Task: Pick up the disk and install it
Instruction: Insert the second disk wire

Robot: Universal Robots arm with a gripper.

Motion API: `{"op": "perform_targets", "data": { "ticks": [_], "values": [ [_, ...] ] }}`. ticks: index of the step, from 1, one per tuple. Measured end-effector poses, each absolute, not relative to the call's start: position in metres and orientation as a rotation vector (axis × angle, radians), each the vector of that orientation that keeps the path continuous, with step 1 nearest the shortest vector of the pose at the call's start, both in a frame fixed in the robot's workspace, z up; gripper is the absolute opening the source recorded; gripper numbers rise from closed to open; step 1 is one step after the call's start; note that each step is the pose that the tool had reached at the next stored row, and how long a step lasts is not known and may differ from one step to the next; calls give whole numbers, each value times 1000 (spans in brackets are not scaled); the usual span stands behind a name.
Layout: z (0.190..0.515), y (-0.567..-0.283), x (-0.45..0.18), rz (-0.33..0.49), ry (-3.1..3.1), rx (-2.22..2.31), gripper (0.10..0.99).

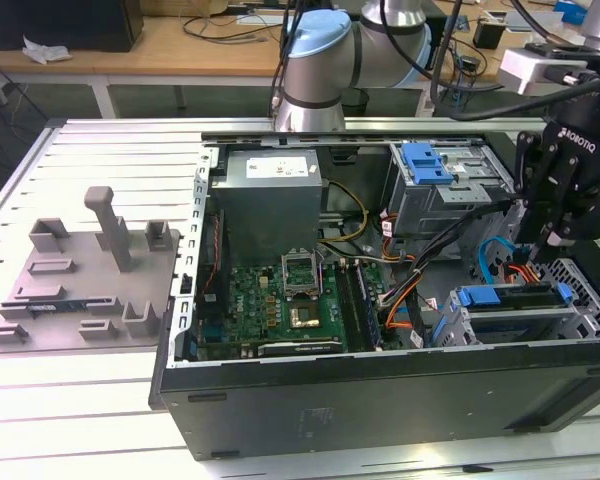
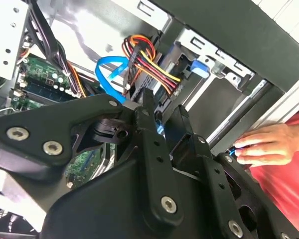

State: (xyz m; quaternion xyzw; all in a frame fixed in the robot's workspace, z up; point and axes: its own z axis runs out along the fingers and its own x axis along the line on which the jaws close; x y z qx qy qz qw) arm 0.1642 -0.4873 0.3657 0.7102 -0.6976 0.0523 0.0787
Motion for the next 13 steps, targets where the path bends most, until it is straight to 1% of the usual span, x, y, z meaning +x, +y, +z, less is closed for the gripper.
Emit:
{"op": "perform_targets", "data": {
  "ticks": [13],
  "values": [
    [367,-489,155,154,-2087,2124,365]
  ]
}}
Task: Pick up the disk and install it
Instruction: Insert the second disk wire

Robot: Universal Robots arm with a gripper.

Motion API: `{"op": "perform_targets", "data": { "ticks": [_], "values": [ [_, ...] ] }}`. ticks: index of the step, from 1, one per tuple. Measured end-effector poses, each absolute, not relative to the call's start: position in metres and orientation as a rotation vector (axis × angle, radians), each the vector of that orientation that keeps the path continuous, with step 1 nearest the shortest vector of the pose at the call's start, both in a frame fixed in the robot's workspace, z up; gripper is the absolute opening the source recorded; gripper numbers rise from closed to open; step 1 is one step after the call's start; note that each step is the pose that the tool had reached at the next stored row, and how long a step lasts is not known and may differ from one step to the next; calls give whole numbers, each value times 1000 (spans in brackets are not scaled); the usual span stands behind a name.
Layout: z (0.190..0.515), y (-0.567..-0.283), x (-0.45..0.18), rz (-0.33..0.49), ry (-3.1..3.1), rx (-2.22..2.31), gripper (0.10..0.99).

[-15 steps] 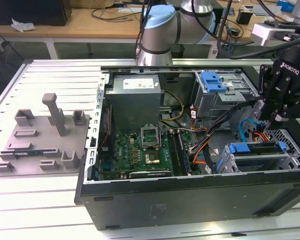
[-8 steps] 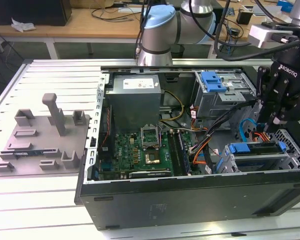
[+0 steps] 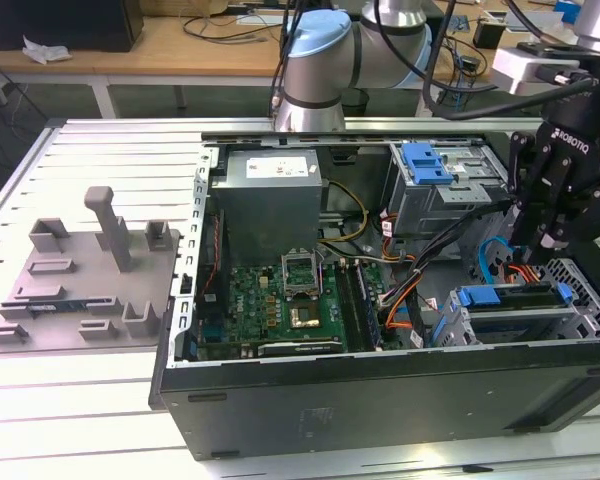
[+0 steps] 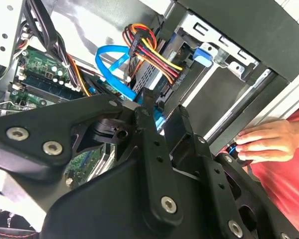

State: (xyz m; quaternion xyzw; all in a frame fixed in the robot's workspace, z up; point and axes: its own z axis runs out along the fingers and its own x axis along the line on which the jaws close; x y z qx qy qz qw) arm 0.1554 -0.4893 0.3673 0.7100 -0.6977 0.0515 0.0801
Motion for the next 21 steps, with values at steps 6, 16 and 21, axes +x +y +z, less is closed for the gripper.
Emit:
{"op": "perform_targets", "data": {
  "ticks": [6,16,21],
  "values": [
    [367,-489,154,144,-2164,2040,365],
    [367,-491,154,143,-2173,2030,365],
    [367,-492,154,142,-2187,2014,365]
  ]
}}
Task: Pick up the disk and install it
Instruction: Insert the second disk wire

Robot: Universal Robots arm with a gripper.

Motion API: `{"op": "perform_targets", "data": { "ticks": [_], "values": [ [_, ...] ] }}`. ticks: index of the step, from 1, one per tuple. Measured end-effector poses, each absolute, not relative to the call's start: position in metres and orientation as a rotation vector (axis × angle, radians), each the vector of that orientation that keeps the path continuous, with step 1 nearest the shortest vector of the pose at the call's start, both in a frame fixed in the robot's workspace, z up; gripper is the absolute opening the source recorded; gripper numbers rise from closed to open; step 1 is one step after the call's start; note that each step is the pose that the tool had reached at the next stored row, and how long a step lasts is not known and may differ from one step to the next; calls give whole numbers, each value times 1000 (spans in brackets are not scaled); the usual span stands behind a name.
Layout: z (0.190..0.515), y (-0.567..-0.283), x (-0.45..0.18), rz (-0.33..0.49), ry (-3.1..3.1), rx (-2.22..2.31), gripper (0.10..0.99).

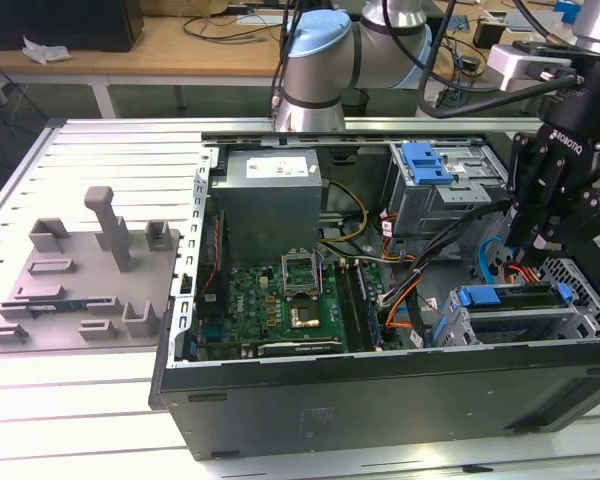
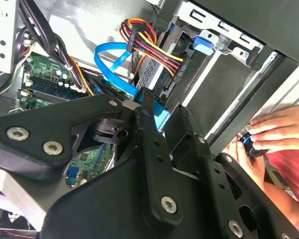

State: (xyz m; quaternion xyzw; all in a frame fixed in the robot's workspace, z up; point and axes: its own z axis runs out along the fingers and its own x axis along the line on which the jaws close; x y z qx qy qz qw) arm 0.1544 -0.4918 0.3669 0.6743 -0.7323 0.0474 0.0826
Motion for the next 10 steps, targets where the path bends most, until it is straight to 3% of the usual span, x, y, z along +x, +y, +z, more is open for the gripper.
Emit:
{"op": "perform_targets", "data": {
  "ticks": [10],
  "values": [
    [367,-492,154,141,-2188,2012,365]
  ]
}}
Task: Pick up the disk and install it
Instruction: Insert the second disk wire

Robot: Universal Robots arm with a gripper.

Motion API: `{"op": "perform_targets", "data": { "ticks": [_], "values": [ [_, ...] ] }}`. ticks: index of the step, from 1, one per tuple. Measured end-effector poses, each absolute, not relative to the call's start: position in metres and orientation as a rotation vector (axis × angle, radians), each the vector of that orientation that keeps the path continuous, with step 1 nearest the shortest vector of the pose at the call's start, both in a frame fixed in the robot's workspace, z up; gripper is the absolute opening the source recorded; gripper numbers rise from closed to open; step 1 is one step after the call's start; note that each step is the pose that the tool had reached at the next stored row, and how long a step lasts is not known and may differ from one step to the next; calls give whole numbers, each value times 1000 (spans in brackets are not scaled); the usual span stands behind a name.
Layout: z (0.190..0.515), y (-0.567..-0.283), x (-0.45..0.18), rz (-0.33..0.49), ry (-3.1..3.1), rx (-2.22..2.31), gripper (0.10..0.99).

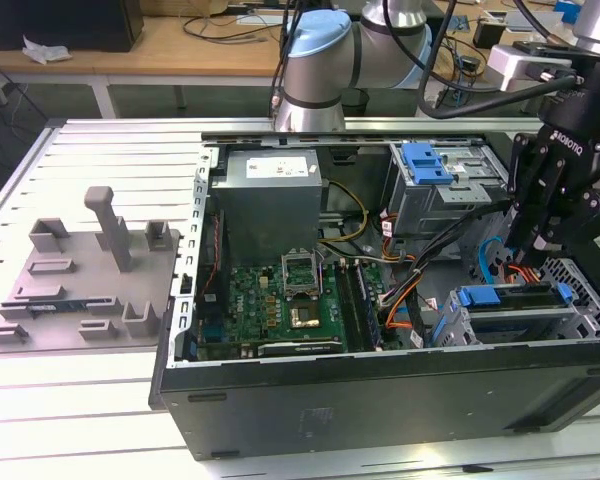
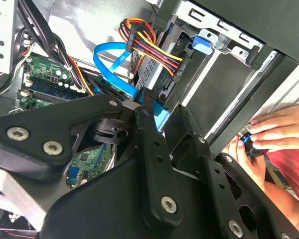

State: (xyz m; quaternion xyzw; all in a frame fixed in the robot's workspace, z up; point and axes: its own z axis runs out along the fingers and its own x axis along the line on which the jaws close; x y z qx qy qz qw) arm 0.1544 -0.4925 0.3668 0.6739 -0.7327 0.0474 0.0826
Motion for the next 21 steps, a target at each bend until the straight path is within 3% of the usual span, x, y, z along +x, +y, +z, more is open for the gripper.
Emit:
{"op": "perform_targets", "data": {
  "ticks": [2,3,21],
  "values": [
    [367,-493,154,141,-2188,2012,349],
    [367,-493,154,141,-2188,2012,275],
    [366,-493,154,142,-2187,2013,275]
  ]
}}
